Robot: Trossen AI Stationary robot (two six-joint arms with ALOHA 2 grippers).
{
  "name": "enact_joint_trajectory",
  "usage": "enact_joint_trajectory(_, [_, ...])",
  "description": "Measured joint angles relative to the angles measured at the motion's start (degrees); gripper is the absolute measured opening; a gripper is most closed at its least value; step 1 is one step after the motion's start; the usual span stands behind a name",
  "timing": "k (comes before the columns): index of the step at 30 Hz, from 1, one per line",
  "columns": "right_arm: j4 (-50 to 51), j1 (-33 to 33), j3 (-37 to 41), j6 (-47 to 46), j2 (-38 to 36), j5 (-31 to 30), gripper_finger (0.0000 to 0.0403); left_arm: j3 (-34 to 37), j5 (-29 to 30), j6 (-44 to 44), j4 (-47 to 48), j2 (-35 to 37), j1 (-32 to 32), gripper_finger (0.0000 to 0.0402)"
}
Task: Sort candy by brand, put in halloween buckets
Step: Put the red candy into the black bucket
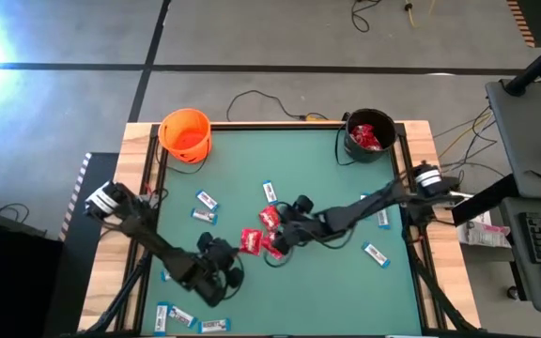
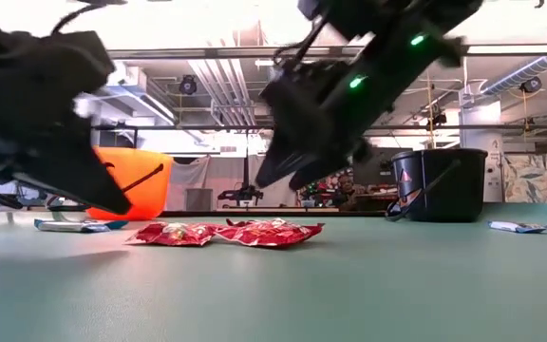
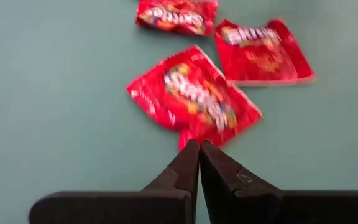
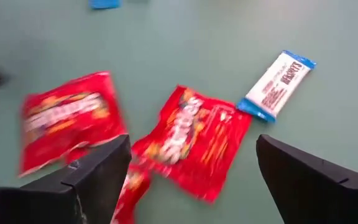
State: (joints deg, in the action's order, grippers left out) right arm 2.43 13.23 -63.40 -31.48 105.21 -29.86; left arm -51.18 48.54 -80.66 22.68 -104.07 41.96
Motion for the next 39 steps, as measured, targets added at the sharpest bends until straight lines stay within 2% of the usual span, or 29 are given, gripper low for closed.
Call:
enact_joint_trajectory(6, [0.9,-2.4,-5.4,-1.9,7.6,0.4,0.0319,-0.1,2.7,1.3,1.5,1.7,5.4,0.0000])
enact_joint_trajectory(11, [7.7,-3.8,-8.7,-4.6,11.3,1.0,0.0271,0.0,9.3,4.2,2.3,6.3,10.0,0.0000])
enact_joint_trajectory(13, [9.2,-4.4,-9.5,-4.5,11.7,2.9,0.0245,-0.1,9.9,6.8,2.3,8.7,11.5,0.0000])
enact_joint_trajectory(15, [10.0,-4.9,-9.6,-3.7,11.8,4.9,0.0217,-0.1,7.4,10.1,2.3,11.1,11.8,0.0000])
enact_joint_trajectory(20, [11.8,-5.1,-9.3,-1.6,10.7,7.0,0.0133,-0.1,-6.8,16.3,5.8,16.0,10.0,0.0000])
enact_joint_trajectory(22, [13.8,-5.1,-9.1,-0.3,9.4,7.8,0.0098,-0.2,-8.3,16.0,7.0,17.4,9.1,0.0000])
enact_joint_trajectory(26, [20.3,-5.0,-8.2,2.6,4.0,11.7,0.0048,-0.3,-6.6,15.7,6.4,18.1,8.8,0.0000])
enact_joint_trajectory(29, [25.3,-4.6,-6.3,3.8,-3.5,10.8,0.0042,-0.3,-3.6,17.0,6.3,17.6,8.9,0.0000])
enact_joint_trajectory(32, [29.9,-4.6,-3.0,3.7,-12.3,8.4,0.0050,0.0,-2.5,16.3,6.3,16.2,8.9,0.0000])
enact_joint_trajectory(35, [33.7,-5.4,0.8,2.4,-21.5,3.2,0.0059,0.2,-2.0,16.2,6.1,14.3,9.0,0.0000])
enact_joint_trajectory(39, [38.1,-9.2,4.2,0.3,-33.5,-2.9,0.0049,0.3,0.0,15.4,6.2,11.2,8.1,0.0000])
